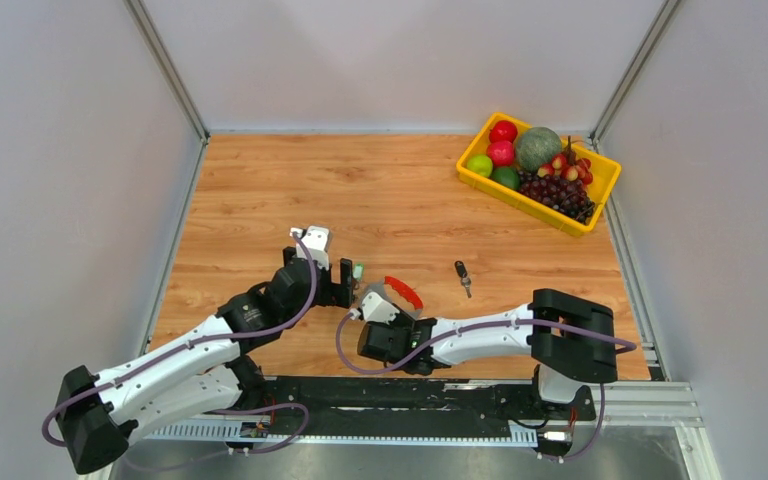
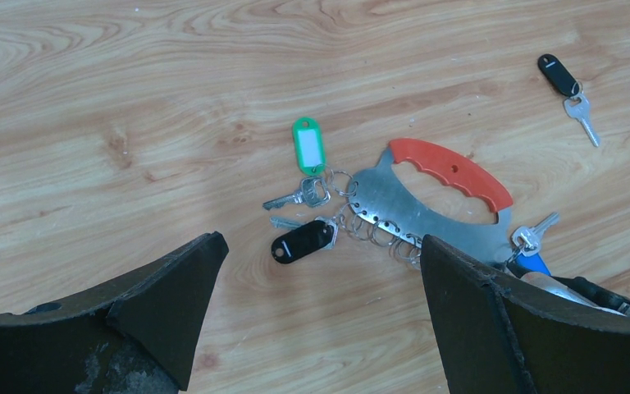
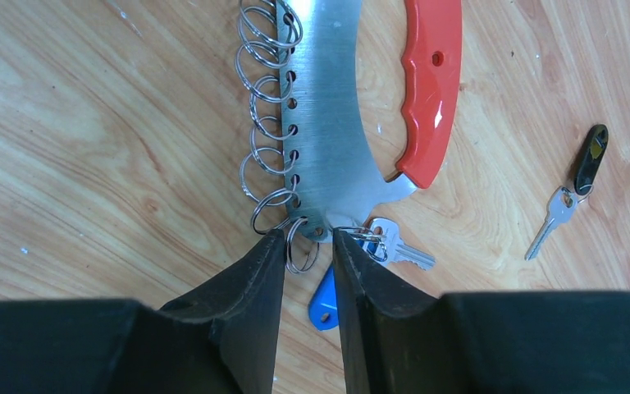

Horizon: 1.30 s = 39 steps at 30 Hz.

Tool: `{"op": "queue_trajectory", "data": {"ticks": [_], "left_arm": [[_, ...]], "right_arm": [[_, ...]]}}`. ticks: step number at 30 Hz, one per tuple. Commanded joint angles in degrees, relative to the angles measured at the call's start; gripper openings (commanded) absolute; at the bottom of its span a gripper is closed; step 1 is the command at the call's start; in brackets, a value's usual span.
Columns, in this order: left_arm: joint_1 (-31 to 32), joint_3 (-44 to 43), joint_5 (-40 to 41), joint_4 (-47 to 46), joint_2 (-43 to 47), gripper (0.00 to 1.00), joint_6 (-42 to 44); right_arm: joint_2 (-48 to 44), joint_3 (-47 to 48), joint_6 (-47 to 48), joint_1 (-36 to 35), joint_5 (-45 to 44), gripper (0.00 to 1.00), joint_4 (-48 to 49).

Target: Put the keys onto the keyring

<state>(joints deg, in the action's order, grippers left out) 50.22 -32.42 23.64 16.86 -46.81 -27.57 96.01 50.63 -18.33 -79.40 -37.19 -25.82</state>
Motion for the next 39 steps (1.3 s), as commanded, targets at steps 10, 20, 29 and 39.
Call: {"op": "queue_trajectory", "data": {"ticks": [10,20,29,39], "left_arm": [[0.0,-3.0,-0.2,-2.6,-1.2,1.00,-0.2],[0.0,-3.0,0.1,-2.5,-1.2,1.00,-0.1],[0.0,-3.0,0.2,-1.9,0.5,1.00,0.2],[0.0,-4.3,1.0,0.8,7.9,1.00,1.1]], "right_arm": [[0.7,-1.5,0.8,1.4,3.1,0.22,0.6],[1.0,-1.2,1.2,1.8,4.0,0.00,0.9],[-2.3,1.8,2.2,1.8,4.9,0.00,0.8],[-7.8,8.9,0.5,5.6,9.2,0.00,-2.4]]}}
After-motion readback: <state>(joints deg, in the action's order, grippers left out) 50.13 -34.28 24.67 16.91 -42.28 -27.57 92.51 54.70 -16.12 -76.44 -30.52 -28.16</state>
